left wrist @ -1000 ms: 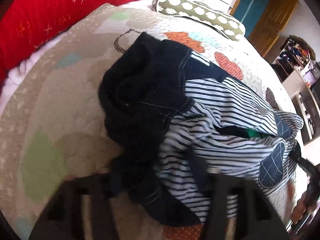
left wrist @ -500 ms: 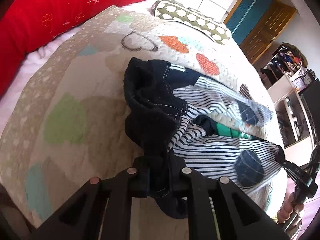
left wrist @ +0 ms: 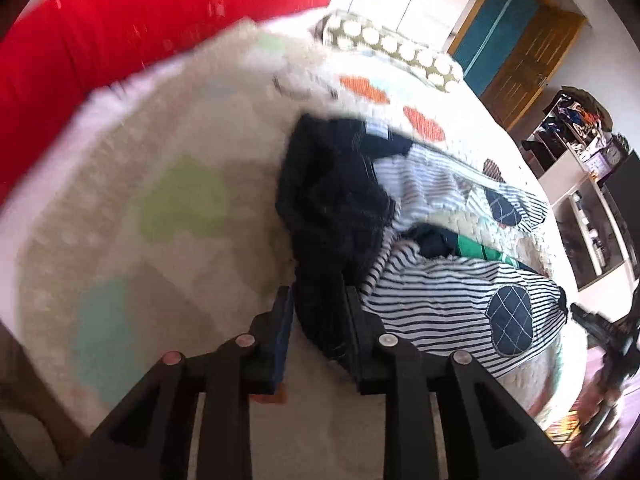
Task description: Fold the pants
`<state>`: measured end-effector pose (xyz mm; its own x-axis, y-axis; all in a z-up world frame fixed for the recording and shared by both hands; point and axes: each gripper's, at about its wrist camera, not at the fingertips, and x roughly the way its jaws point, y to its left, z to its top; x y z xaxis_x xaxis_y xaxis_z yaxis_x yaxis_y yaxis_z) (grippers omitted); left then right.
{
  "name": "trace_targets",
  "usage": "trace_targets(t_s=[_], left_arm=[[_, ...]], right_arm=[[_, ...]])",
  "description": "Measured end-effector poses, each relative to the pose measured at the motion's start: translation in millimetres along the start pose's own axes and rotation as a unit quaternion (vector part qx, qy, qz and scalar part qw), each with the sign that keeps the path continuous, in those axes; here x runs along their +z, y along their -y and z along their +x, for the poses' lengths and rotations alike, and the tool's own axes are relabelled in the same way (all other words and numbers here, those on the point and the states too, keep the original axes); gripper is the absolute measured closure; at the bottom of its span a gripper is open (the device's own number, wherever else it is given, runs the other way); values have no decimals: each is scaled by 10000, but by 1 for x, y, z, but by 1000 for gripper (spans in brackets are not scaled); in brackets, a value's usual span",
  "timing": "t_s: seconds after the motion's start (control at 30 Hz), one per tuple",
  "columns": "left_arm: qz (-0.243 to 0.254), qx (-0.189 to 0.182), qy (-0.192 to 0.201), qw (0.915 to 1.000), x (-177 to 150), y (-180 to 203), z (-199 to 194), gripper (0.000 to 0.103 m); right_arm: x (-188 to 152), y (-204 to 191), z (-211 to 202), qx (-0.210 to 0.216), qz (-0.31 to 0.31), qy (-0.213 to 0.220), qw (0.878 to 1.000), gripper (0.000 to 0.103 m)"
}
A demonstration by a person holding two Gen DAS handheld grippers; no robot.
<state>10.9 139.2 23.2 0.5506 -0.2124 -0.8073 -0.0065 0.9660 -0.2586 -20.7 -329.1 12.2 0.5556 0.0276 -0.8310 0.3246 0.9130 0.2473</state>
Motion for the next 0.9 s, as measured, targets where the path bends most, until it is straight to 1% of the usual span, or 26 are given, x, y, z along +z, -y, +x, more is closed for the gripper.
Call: trace_targets(t_s=[0.07,0.1,0.17,0.27,0.37,0.43,0.5,0.57,0.6,0.67,0.73,0.8,0.83,0.9], left_arm=[[100,-32,198,9997,5,-1,-15,78],[156,-40,285,9995,11,0,-21,75],[330,-34,386,9987,23,6,-25,64],[562,46,384,9977,45,18,-15,63],[852,38,282,9960,69,35,6,61],[1072,-101,149,9941,88,49,25,59],[1256,-84,83,9920,105,59,43,59],[1459,-186,-47,9891,123,68,66,59],[1480,-224,-95,9887,128,70,73,59],[1508,-336,-241,9877,143,72,95,59],[1496,-297,-330,9878,156,71,117,59],[1472,-387,-431,9874,167,68,136,59],[1445,-447,-468,9874,172,65,143,59],[1344,-685,-571,9869,180,60,156,59]], right_arm=[[10,0,-7,-109,-49,182,9998,68],[15,-1,-12,-145,-94,259,9995,67],[30,-10,-15,-168,-295,310,9989,66],[58,-35,-6,-144,-693,265,9971,62],[85,-64,11,-146,-1211,267,9922,56],[107,-79,26,-1,-1406,129,9900,52],[128,-92,42,33,-1574,13,9875,51],[146,-107,57,51,-1835,-122,9829,45],[155,-114,65,70,-1965,-214,9802,41],[169,-131,85,106,-2228,-440,9738,41],[173,-145,103,145,-2411,-591,9686,41],[178,-155,121,235,-2521,-822,9639,41],[180,-159,129,275,-2536,-897,9627,41],[184,-160,145,371,-2536,-1110,9602,41]])
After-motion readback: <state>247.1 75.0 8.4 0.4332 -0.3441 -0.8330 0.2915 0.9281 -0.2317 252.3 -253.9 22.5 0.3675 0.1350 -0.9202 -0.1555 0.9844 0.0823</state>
